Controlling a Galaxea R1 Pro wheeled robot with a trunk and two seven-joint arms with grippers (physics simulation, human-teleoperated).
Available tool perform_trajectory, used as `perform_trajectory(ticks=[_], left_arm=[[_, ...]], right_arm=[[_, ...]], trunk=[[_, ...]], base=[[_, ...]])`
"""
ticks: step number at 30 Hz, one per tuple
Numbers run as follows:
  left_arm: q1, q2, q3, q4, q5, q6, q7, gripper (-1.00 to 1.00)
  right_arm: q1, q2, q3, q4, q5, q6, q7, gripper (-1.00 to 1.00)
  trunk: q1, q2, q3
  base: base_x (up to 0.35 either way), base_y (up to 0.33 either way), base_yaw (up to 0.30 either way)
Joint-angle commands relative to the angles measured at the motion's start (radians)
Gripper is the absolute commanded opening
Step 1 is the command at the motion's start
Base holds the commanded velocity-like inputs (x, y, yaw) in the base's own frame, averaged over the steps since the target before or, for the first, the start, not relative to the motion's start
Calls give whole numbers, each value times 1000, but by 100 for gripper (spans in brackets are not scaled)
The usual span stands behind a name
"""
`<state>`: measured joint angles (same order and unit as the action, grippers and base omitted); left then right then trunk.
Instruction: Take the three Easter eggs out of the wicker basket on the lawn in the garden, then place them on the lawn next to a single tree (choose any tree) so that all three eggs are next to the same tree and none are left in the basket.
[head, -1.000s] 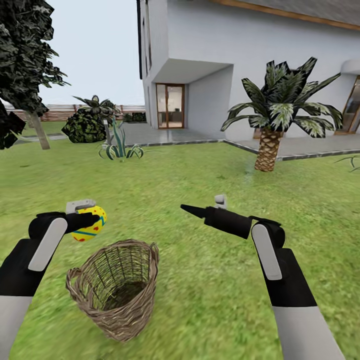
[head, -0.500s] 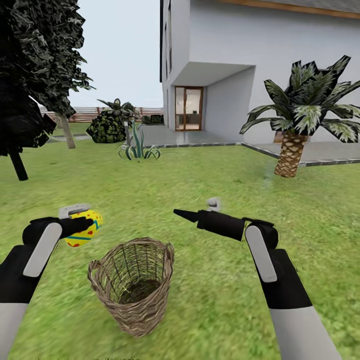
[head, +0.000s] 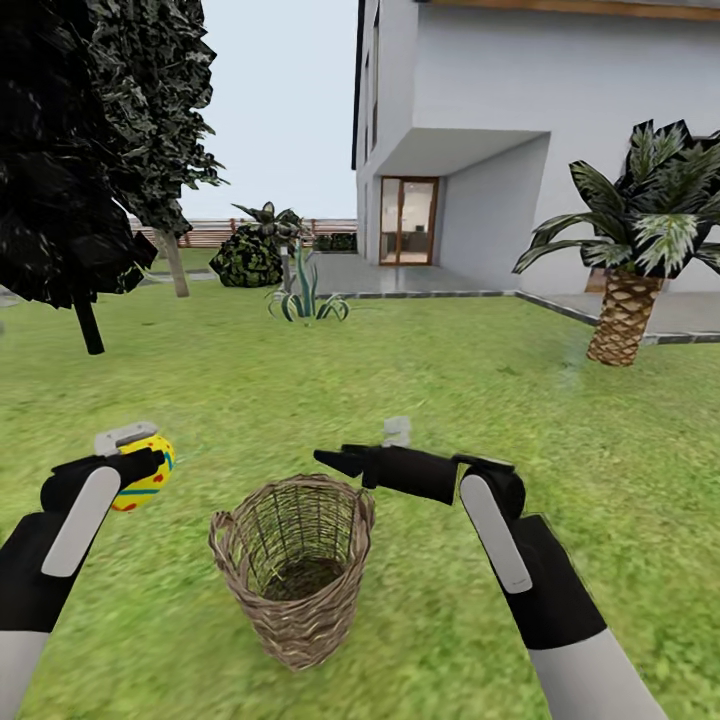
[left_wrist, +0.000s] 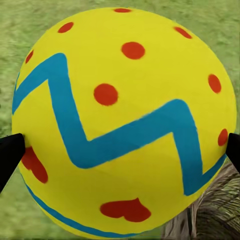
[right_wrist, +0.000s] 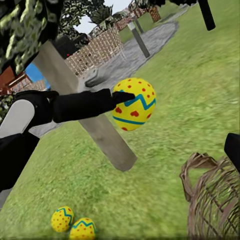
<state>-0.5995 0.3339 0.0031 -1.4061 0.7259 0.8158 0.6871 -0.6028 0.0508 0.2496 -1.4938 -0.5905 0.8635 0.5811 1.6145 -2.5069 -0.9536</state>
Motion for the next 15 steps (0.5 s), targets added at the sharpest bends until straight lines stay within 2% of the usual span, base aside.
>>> perform_trajectory(ticks=[1,7,13,15], left_arm=[[6,0,0,0,10,0,9,-100],[19,5,1,2,9,-2,6,-100],[19,7,2,2,10,-1,2,-100],[20,8,14,3,10,-1,1,-100]], right_arm=[[14,1,11,0,-2,-9,-4,100],[83,0,31,-9,-10,-84,-3,100],[98,3,65,-15,-10,-89,-16,100],[103,3,70,-15,-16,-89,-12,100]], trunk=[[0,0,-1],[0,0,-1],[0,0,-1],[0,0,-1]], base=[[0,0,30],[0,0,8],[0,0,0],[0,0,0]])
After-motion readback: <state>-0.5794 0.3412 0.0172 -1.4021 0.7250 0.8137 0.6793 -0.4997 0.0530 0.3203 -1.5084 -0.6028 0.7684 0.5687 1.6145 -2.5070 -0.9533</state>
